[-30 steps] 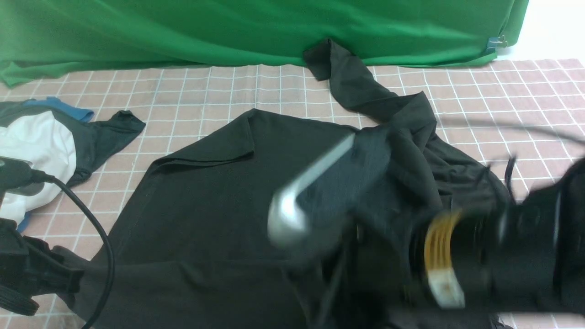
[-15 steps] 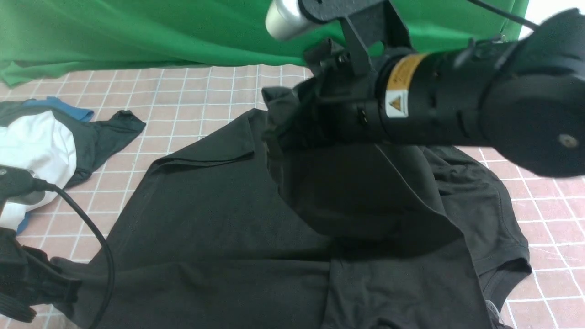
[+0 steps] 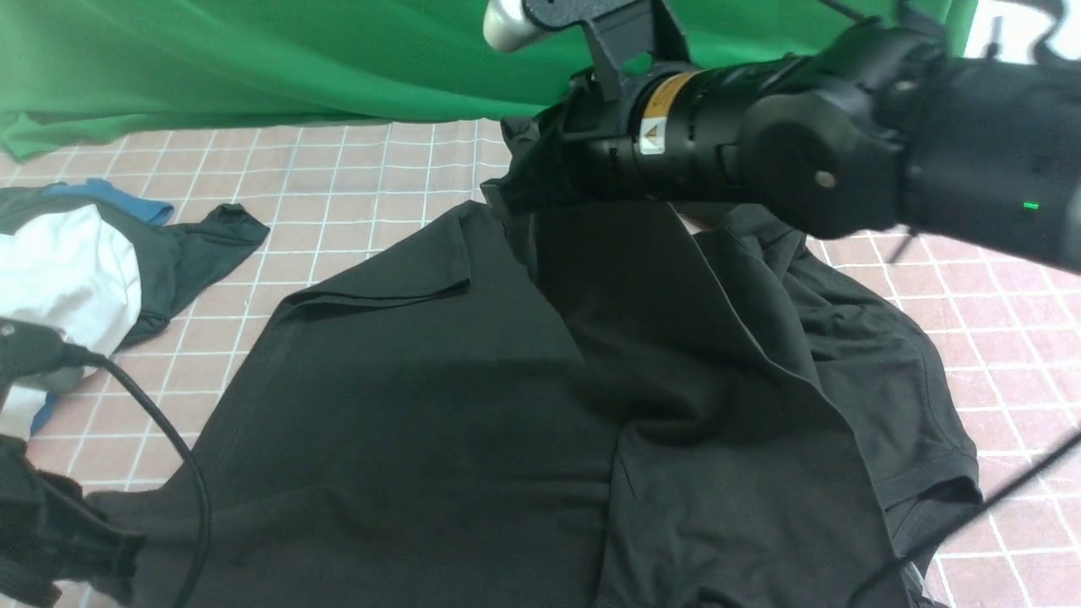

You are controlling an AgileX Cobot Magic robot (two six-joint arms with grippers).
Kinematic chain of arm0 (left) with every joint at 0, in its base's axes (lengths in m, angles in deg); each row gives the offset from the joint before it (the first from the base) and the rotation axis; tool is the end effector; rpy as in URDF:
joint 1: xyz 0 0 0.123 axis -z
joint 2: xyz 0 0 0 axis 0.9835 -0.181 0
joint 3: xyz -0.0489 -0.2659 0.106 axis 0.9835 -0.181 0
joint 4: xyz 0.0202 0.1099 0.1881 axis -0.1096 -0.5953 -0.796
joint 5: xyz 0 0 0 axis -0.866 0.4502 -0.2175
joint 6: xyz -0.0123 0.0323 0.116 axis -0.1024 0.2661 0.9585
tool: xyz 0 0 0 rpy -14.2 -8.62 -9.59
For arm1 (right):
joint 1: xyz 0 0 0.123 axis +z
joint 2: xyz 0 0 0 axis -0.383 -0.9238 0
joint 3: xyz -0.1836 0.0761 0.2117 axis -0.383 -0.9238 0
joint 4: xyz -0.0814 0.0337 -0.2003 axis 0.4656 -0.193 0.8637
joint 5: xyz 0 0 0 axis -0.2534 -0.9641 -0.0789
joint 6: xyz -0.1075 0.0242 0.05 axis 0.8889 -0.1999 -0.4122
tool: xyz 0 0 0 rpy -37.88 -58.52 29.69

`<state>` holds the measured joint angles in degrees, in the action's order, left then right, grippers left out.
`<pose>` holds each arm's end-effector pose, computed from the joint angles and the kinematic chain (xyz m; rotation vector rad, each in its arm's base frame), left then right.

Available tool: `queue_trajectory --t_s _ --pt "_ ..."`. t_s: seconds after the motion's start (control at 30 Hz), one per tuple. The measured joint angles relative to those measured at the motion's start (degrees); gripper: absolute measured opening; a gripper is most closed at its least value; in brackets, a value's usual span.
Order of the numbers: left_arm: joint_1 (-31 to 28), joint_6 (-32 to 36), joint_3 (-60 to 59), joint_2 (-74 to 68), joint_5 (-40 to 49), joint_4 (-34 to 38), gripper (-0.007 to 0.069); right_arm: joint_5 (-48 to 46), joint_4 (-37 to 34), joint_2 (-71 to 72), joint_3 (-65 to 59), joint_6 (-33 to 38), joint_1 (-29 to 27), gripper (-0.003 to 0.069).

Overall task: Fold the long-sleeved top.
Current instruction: Use the right arm to drag and place the cuff at thecentered position on the left edge of the fabric

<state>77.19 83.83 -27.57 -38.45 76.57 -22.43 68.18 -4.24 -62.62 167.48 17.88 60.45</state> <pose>0.1216 0.0073 0.2384 0.2381 2.7053 0.1031 0.3296 0.2533 0.2995 -0.6296 2.0546 0.3974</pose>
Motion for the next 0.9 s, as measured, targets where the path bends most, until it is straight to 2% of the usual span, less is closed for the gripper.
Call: queue_trajectory --t_s 0.27,0.5,0.57,0.63,0.67,0.77,0.83,0.9 --pt "0.0 -0.9 0.0 0.0 4.3 -2.0 0.0035 1.3 -0.1 -5.4 5.4 2.5 -1.5 0.0050" --pt "0.0 -1.7 0.0 0.0 4.1 -3.7 0.0035 3.8 -0.1 -6.5 6.8 5.6 -3.5 0.0069" --pt "0.0 -1.7 0.0 0.0 3.9 -3.7 0.0035 3.8 -0.1 -6.5 6.9 6.1 -4.3 0.0125" --pt "0.0 -1.7 0.0 0.0 3.5 -3.7 0.0035 2.2 -0.1 -6.2 7.1 5.8 -5.6 0.0258" --pt "0.0 -1.7 0.0 0.0 3.4 -3.6 0.0035 1.1 -0.1 -6.1 7.1 5.5 -6.1 0.0302" --pt "0.0 -1.8 0.0 0.0 2.7 -3.6 0.0035 -6.7 0.0 -4.2 7.3 4.4 -6.8 0.0479" --pt "0.0 -1.9 0.0 0.0 1.9 -3.6 0.0035 -15.4 0.0 -1.8 7.3 3.8 -6.7 0.0536" --pt "0.0 -1.9 0.0 0.0 0.9 -3.6 0.0035 -23.9 0.0 0.8 6.9 2.6 -6.1 0.0540"
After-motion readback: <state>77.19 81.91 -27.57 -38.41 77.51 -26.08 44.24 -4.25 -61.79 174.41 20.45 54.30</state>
